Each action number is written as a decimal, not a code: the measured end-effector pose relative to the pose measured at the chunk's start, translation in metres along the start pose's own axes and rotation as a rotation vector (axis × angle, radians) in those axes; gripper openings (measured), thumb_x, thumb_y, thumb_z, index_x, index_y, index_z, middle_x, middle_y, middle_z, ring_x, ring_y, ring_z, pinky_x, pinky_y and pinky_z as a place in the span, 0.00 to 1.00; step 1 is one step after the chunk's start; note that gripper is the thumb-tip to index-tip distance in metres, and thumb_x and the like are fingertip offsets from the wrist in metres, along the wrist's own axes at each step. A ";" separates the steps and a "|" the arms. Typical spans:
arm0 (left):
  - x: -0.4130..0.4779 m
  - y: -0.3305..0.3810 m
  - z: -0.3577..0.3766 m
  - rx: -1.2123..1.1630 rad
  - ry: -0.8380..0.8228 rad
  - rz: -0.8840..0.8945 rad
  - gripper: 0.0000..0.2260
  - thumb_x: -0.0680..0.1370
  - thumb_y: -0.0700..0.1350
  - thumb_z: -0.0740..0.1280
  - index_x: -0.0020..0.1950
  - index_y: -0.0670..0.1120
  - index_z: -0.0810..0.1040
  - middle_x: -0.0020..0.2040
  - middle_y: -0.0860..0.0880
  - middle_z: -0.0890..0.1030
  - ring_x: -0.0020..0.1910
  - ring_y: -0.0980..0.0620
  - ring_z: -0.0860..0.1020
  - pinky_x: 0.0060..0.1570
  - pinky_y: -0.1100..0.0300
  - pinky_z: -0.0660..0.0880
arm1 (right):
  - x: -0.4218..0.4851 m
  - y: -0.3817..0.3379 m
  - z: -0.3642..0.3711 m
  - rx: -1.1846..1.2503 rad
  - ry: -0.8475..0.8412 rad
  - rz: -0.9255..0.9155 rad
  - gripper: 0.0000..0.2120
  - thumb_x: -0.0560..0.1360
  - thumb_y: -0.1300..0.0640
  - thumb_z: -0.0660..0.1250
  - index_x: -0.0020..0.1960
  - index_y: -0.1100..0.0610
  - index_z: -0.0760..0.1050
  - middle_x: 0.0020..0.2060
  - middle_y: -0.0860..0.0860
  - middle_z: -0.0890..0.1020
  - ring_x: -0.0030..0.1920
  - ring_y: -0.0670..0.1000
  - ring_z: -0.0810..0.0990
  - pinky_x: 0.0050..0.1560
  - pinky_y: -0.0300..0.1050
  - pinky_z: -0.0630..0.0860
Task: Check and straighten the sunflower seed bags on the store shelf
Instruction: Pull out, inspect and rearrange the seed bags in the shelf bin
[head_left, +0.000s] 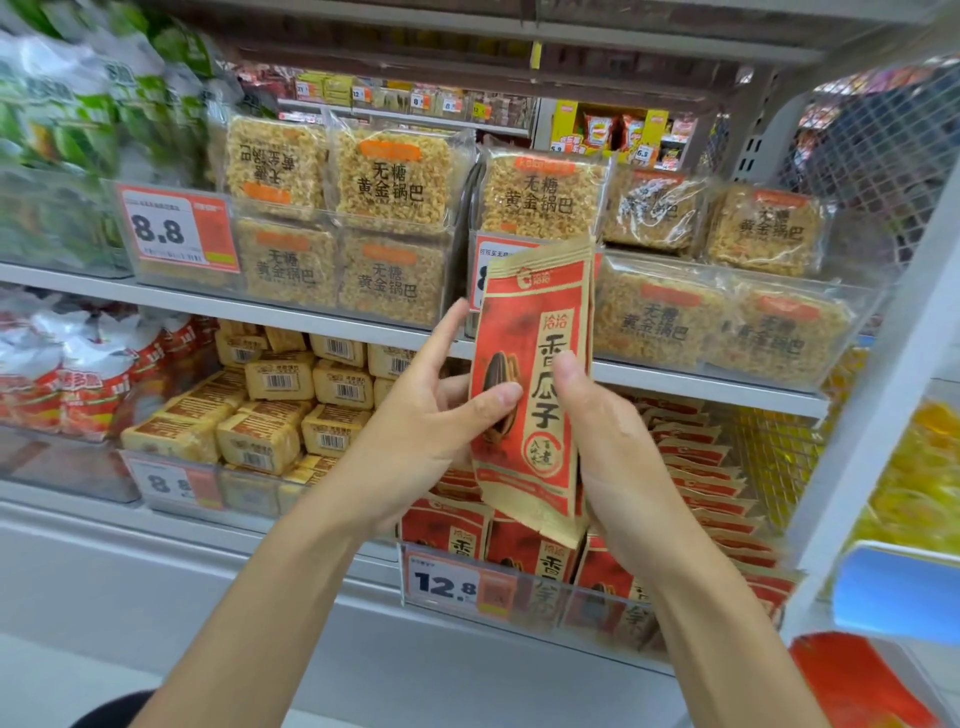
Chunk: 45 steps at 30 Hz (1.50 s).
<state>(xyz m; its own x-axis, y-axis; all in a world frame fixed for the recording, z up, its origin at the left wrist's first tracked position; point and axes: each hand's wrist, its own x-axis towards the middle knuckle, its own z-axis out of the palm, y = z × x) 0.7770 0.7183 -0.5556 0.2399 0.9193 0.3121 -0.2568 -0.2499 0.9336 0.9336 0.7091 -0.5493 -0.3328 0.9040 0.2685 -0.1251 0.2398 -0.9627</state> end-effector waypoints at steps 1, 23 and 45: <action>0.000 0.001 -0.001 0.021 0.029 0.000 0.33 0.75 0.44 0.67 0.78 0.58 0.58 0.55 0.47 0.85 0.54 0.48 0.84 0.47 0.53 0.83 | 0.001 0.001 -0.001 0.004 0.066 -0.027 0.22 0.77 0.42 0.59 0.63 0.55 0.77 0.51 0.54 0.86 0.52 0.53 0.85 0.53 0.48 0.82; 0.024 -0.010 -0.063 0.378 0.407 -0.030 0.09 0.82 0.42 0.64 0.52 0.48 0.84 0.46 0.50 0.87 0.46 0.55 0.83 0.47 0.64 0.80 | 0.025 0.015 -0.032 -0.085 0.438 -0.211 0.08 0.77 0.57 0.69 0.56 0.50 0.79 0.48 0.43 0.86 0.49 0.40 0.83 0.44 0.30 0.76; 0.047 -0.047 -0.095 0.602 0.329 -0.283 0.07 0.81 0.43 0.66 0.51 0.50 0.84 0.48 0.53 0.85 0.47 0.56 0.82 0.45 0.64 0.78 | 0.070 0.066 -0.026 -0.852 0.183 -0.065 0.06 0.75 0.53 0.72 0.50 0.43 0.82 0.39 0.30 0.79 0.43 0.27 0.75 0.42 0.21 0.69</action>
<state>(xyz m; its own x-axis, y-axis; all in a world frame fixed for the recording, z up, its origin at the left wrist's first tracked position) 0.7114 0.8020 -0.6014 -0.0965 0.9932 0.0651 0.3539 -0.0269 0.9349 0.9268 0.7973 -0.5951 -0.1848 0.9045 0.3844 0.6273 0.4096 -0.6623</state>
